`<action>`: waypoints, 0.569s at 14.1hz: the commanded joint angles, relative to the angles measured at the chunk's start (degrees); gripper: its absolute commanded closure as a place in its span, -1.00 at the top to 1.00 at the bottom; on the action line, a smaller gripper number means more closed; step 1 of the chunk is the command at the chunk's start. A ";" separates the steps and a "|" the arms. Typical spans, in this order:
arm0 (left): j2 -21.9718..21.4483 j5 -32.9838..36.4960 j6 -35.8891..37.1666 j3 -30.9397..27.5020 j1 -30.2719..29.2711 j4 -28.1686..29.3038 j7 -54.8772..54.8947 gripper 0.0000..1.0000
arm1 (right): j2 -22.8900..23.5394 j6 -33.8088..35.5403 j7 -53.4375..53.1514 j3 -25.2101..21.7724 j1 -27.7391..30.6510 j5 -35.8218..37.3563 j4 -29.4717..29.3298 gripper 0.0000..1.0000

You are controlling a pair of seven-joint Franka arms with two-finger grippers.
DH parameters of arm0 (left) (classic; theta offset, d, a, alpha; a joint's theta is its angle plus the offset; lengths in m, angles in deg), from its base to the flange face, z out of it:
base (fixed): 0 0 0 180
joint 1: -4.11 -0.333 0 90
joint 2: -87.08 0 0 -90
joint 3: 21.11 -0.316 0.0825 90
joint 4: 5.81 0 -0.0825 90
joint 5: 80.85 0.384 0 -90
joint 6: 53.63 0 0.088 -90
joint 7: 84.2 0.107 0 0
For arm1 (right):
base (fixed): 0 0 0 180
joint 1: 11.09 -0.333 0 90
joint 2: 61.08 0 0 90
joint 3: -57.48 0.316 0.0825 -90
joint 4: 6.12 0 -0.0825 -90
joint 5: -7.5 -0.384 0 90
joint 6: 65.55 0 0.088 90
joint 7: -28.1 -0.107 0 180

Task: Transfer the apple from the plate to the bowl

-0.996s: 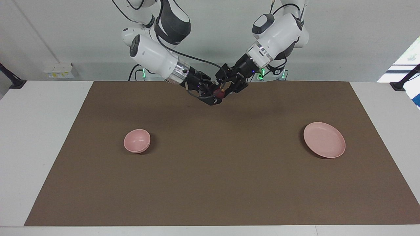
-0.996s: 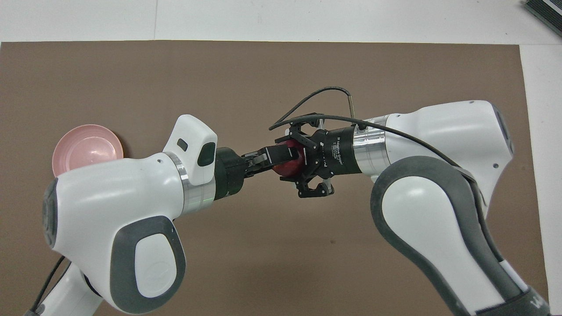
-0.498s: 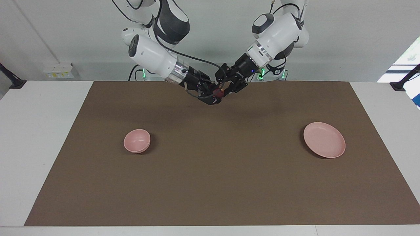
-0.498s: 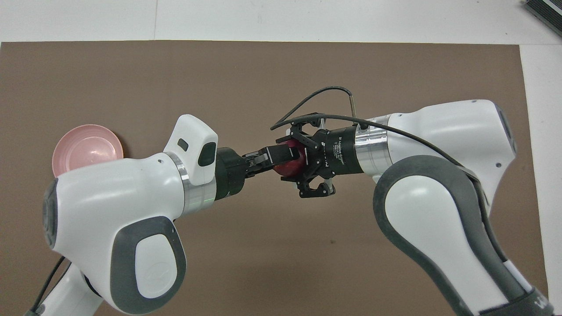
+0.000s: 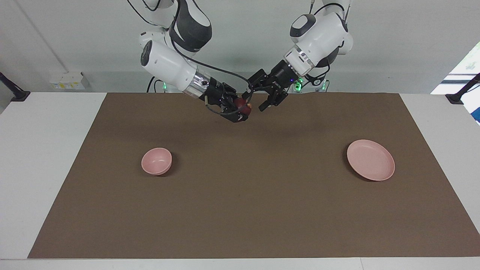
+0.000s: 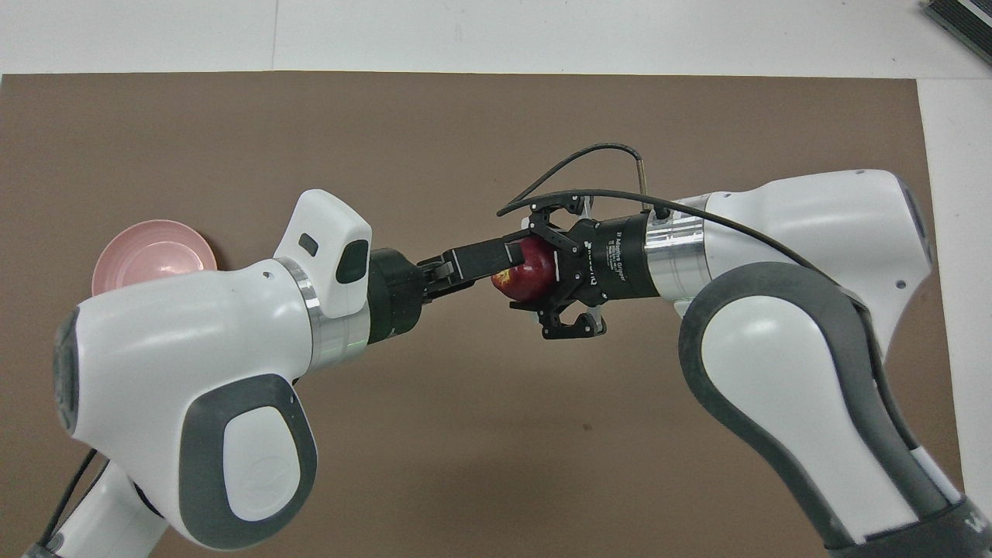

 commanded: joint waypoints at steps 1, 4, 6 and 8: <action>0.40 3.26 3.44 -0.11 -3.59 -0.74 0.16 1.00 | -0.60 1.16 -1.43 0.22 0.52 -0.53 0.06 -1.00; 0.31 11.06 11.96 -0.11 -8.07 -0.74 0.16 1.00 | -0.78 1.94 -1.17 -0.21 0.87 0.52 0.06 -1.00; 0.05 18.61 18.54 -0.11 -11.06 -0.83 0.25 1.00 | -1.74 7.01 0.75 -0.13 4.20 7.16 -0.55 -1.00; -0.21 27.14 24.96 -0.11 -13.97 -1.35 0.86 1.00 | -2.71 13.78 6.36 -0.13 7.71 15.34 -1.78 -1.00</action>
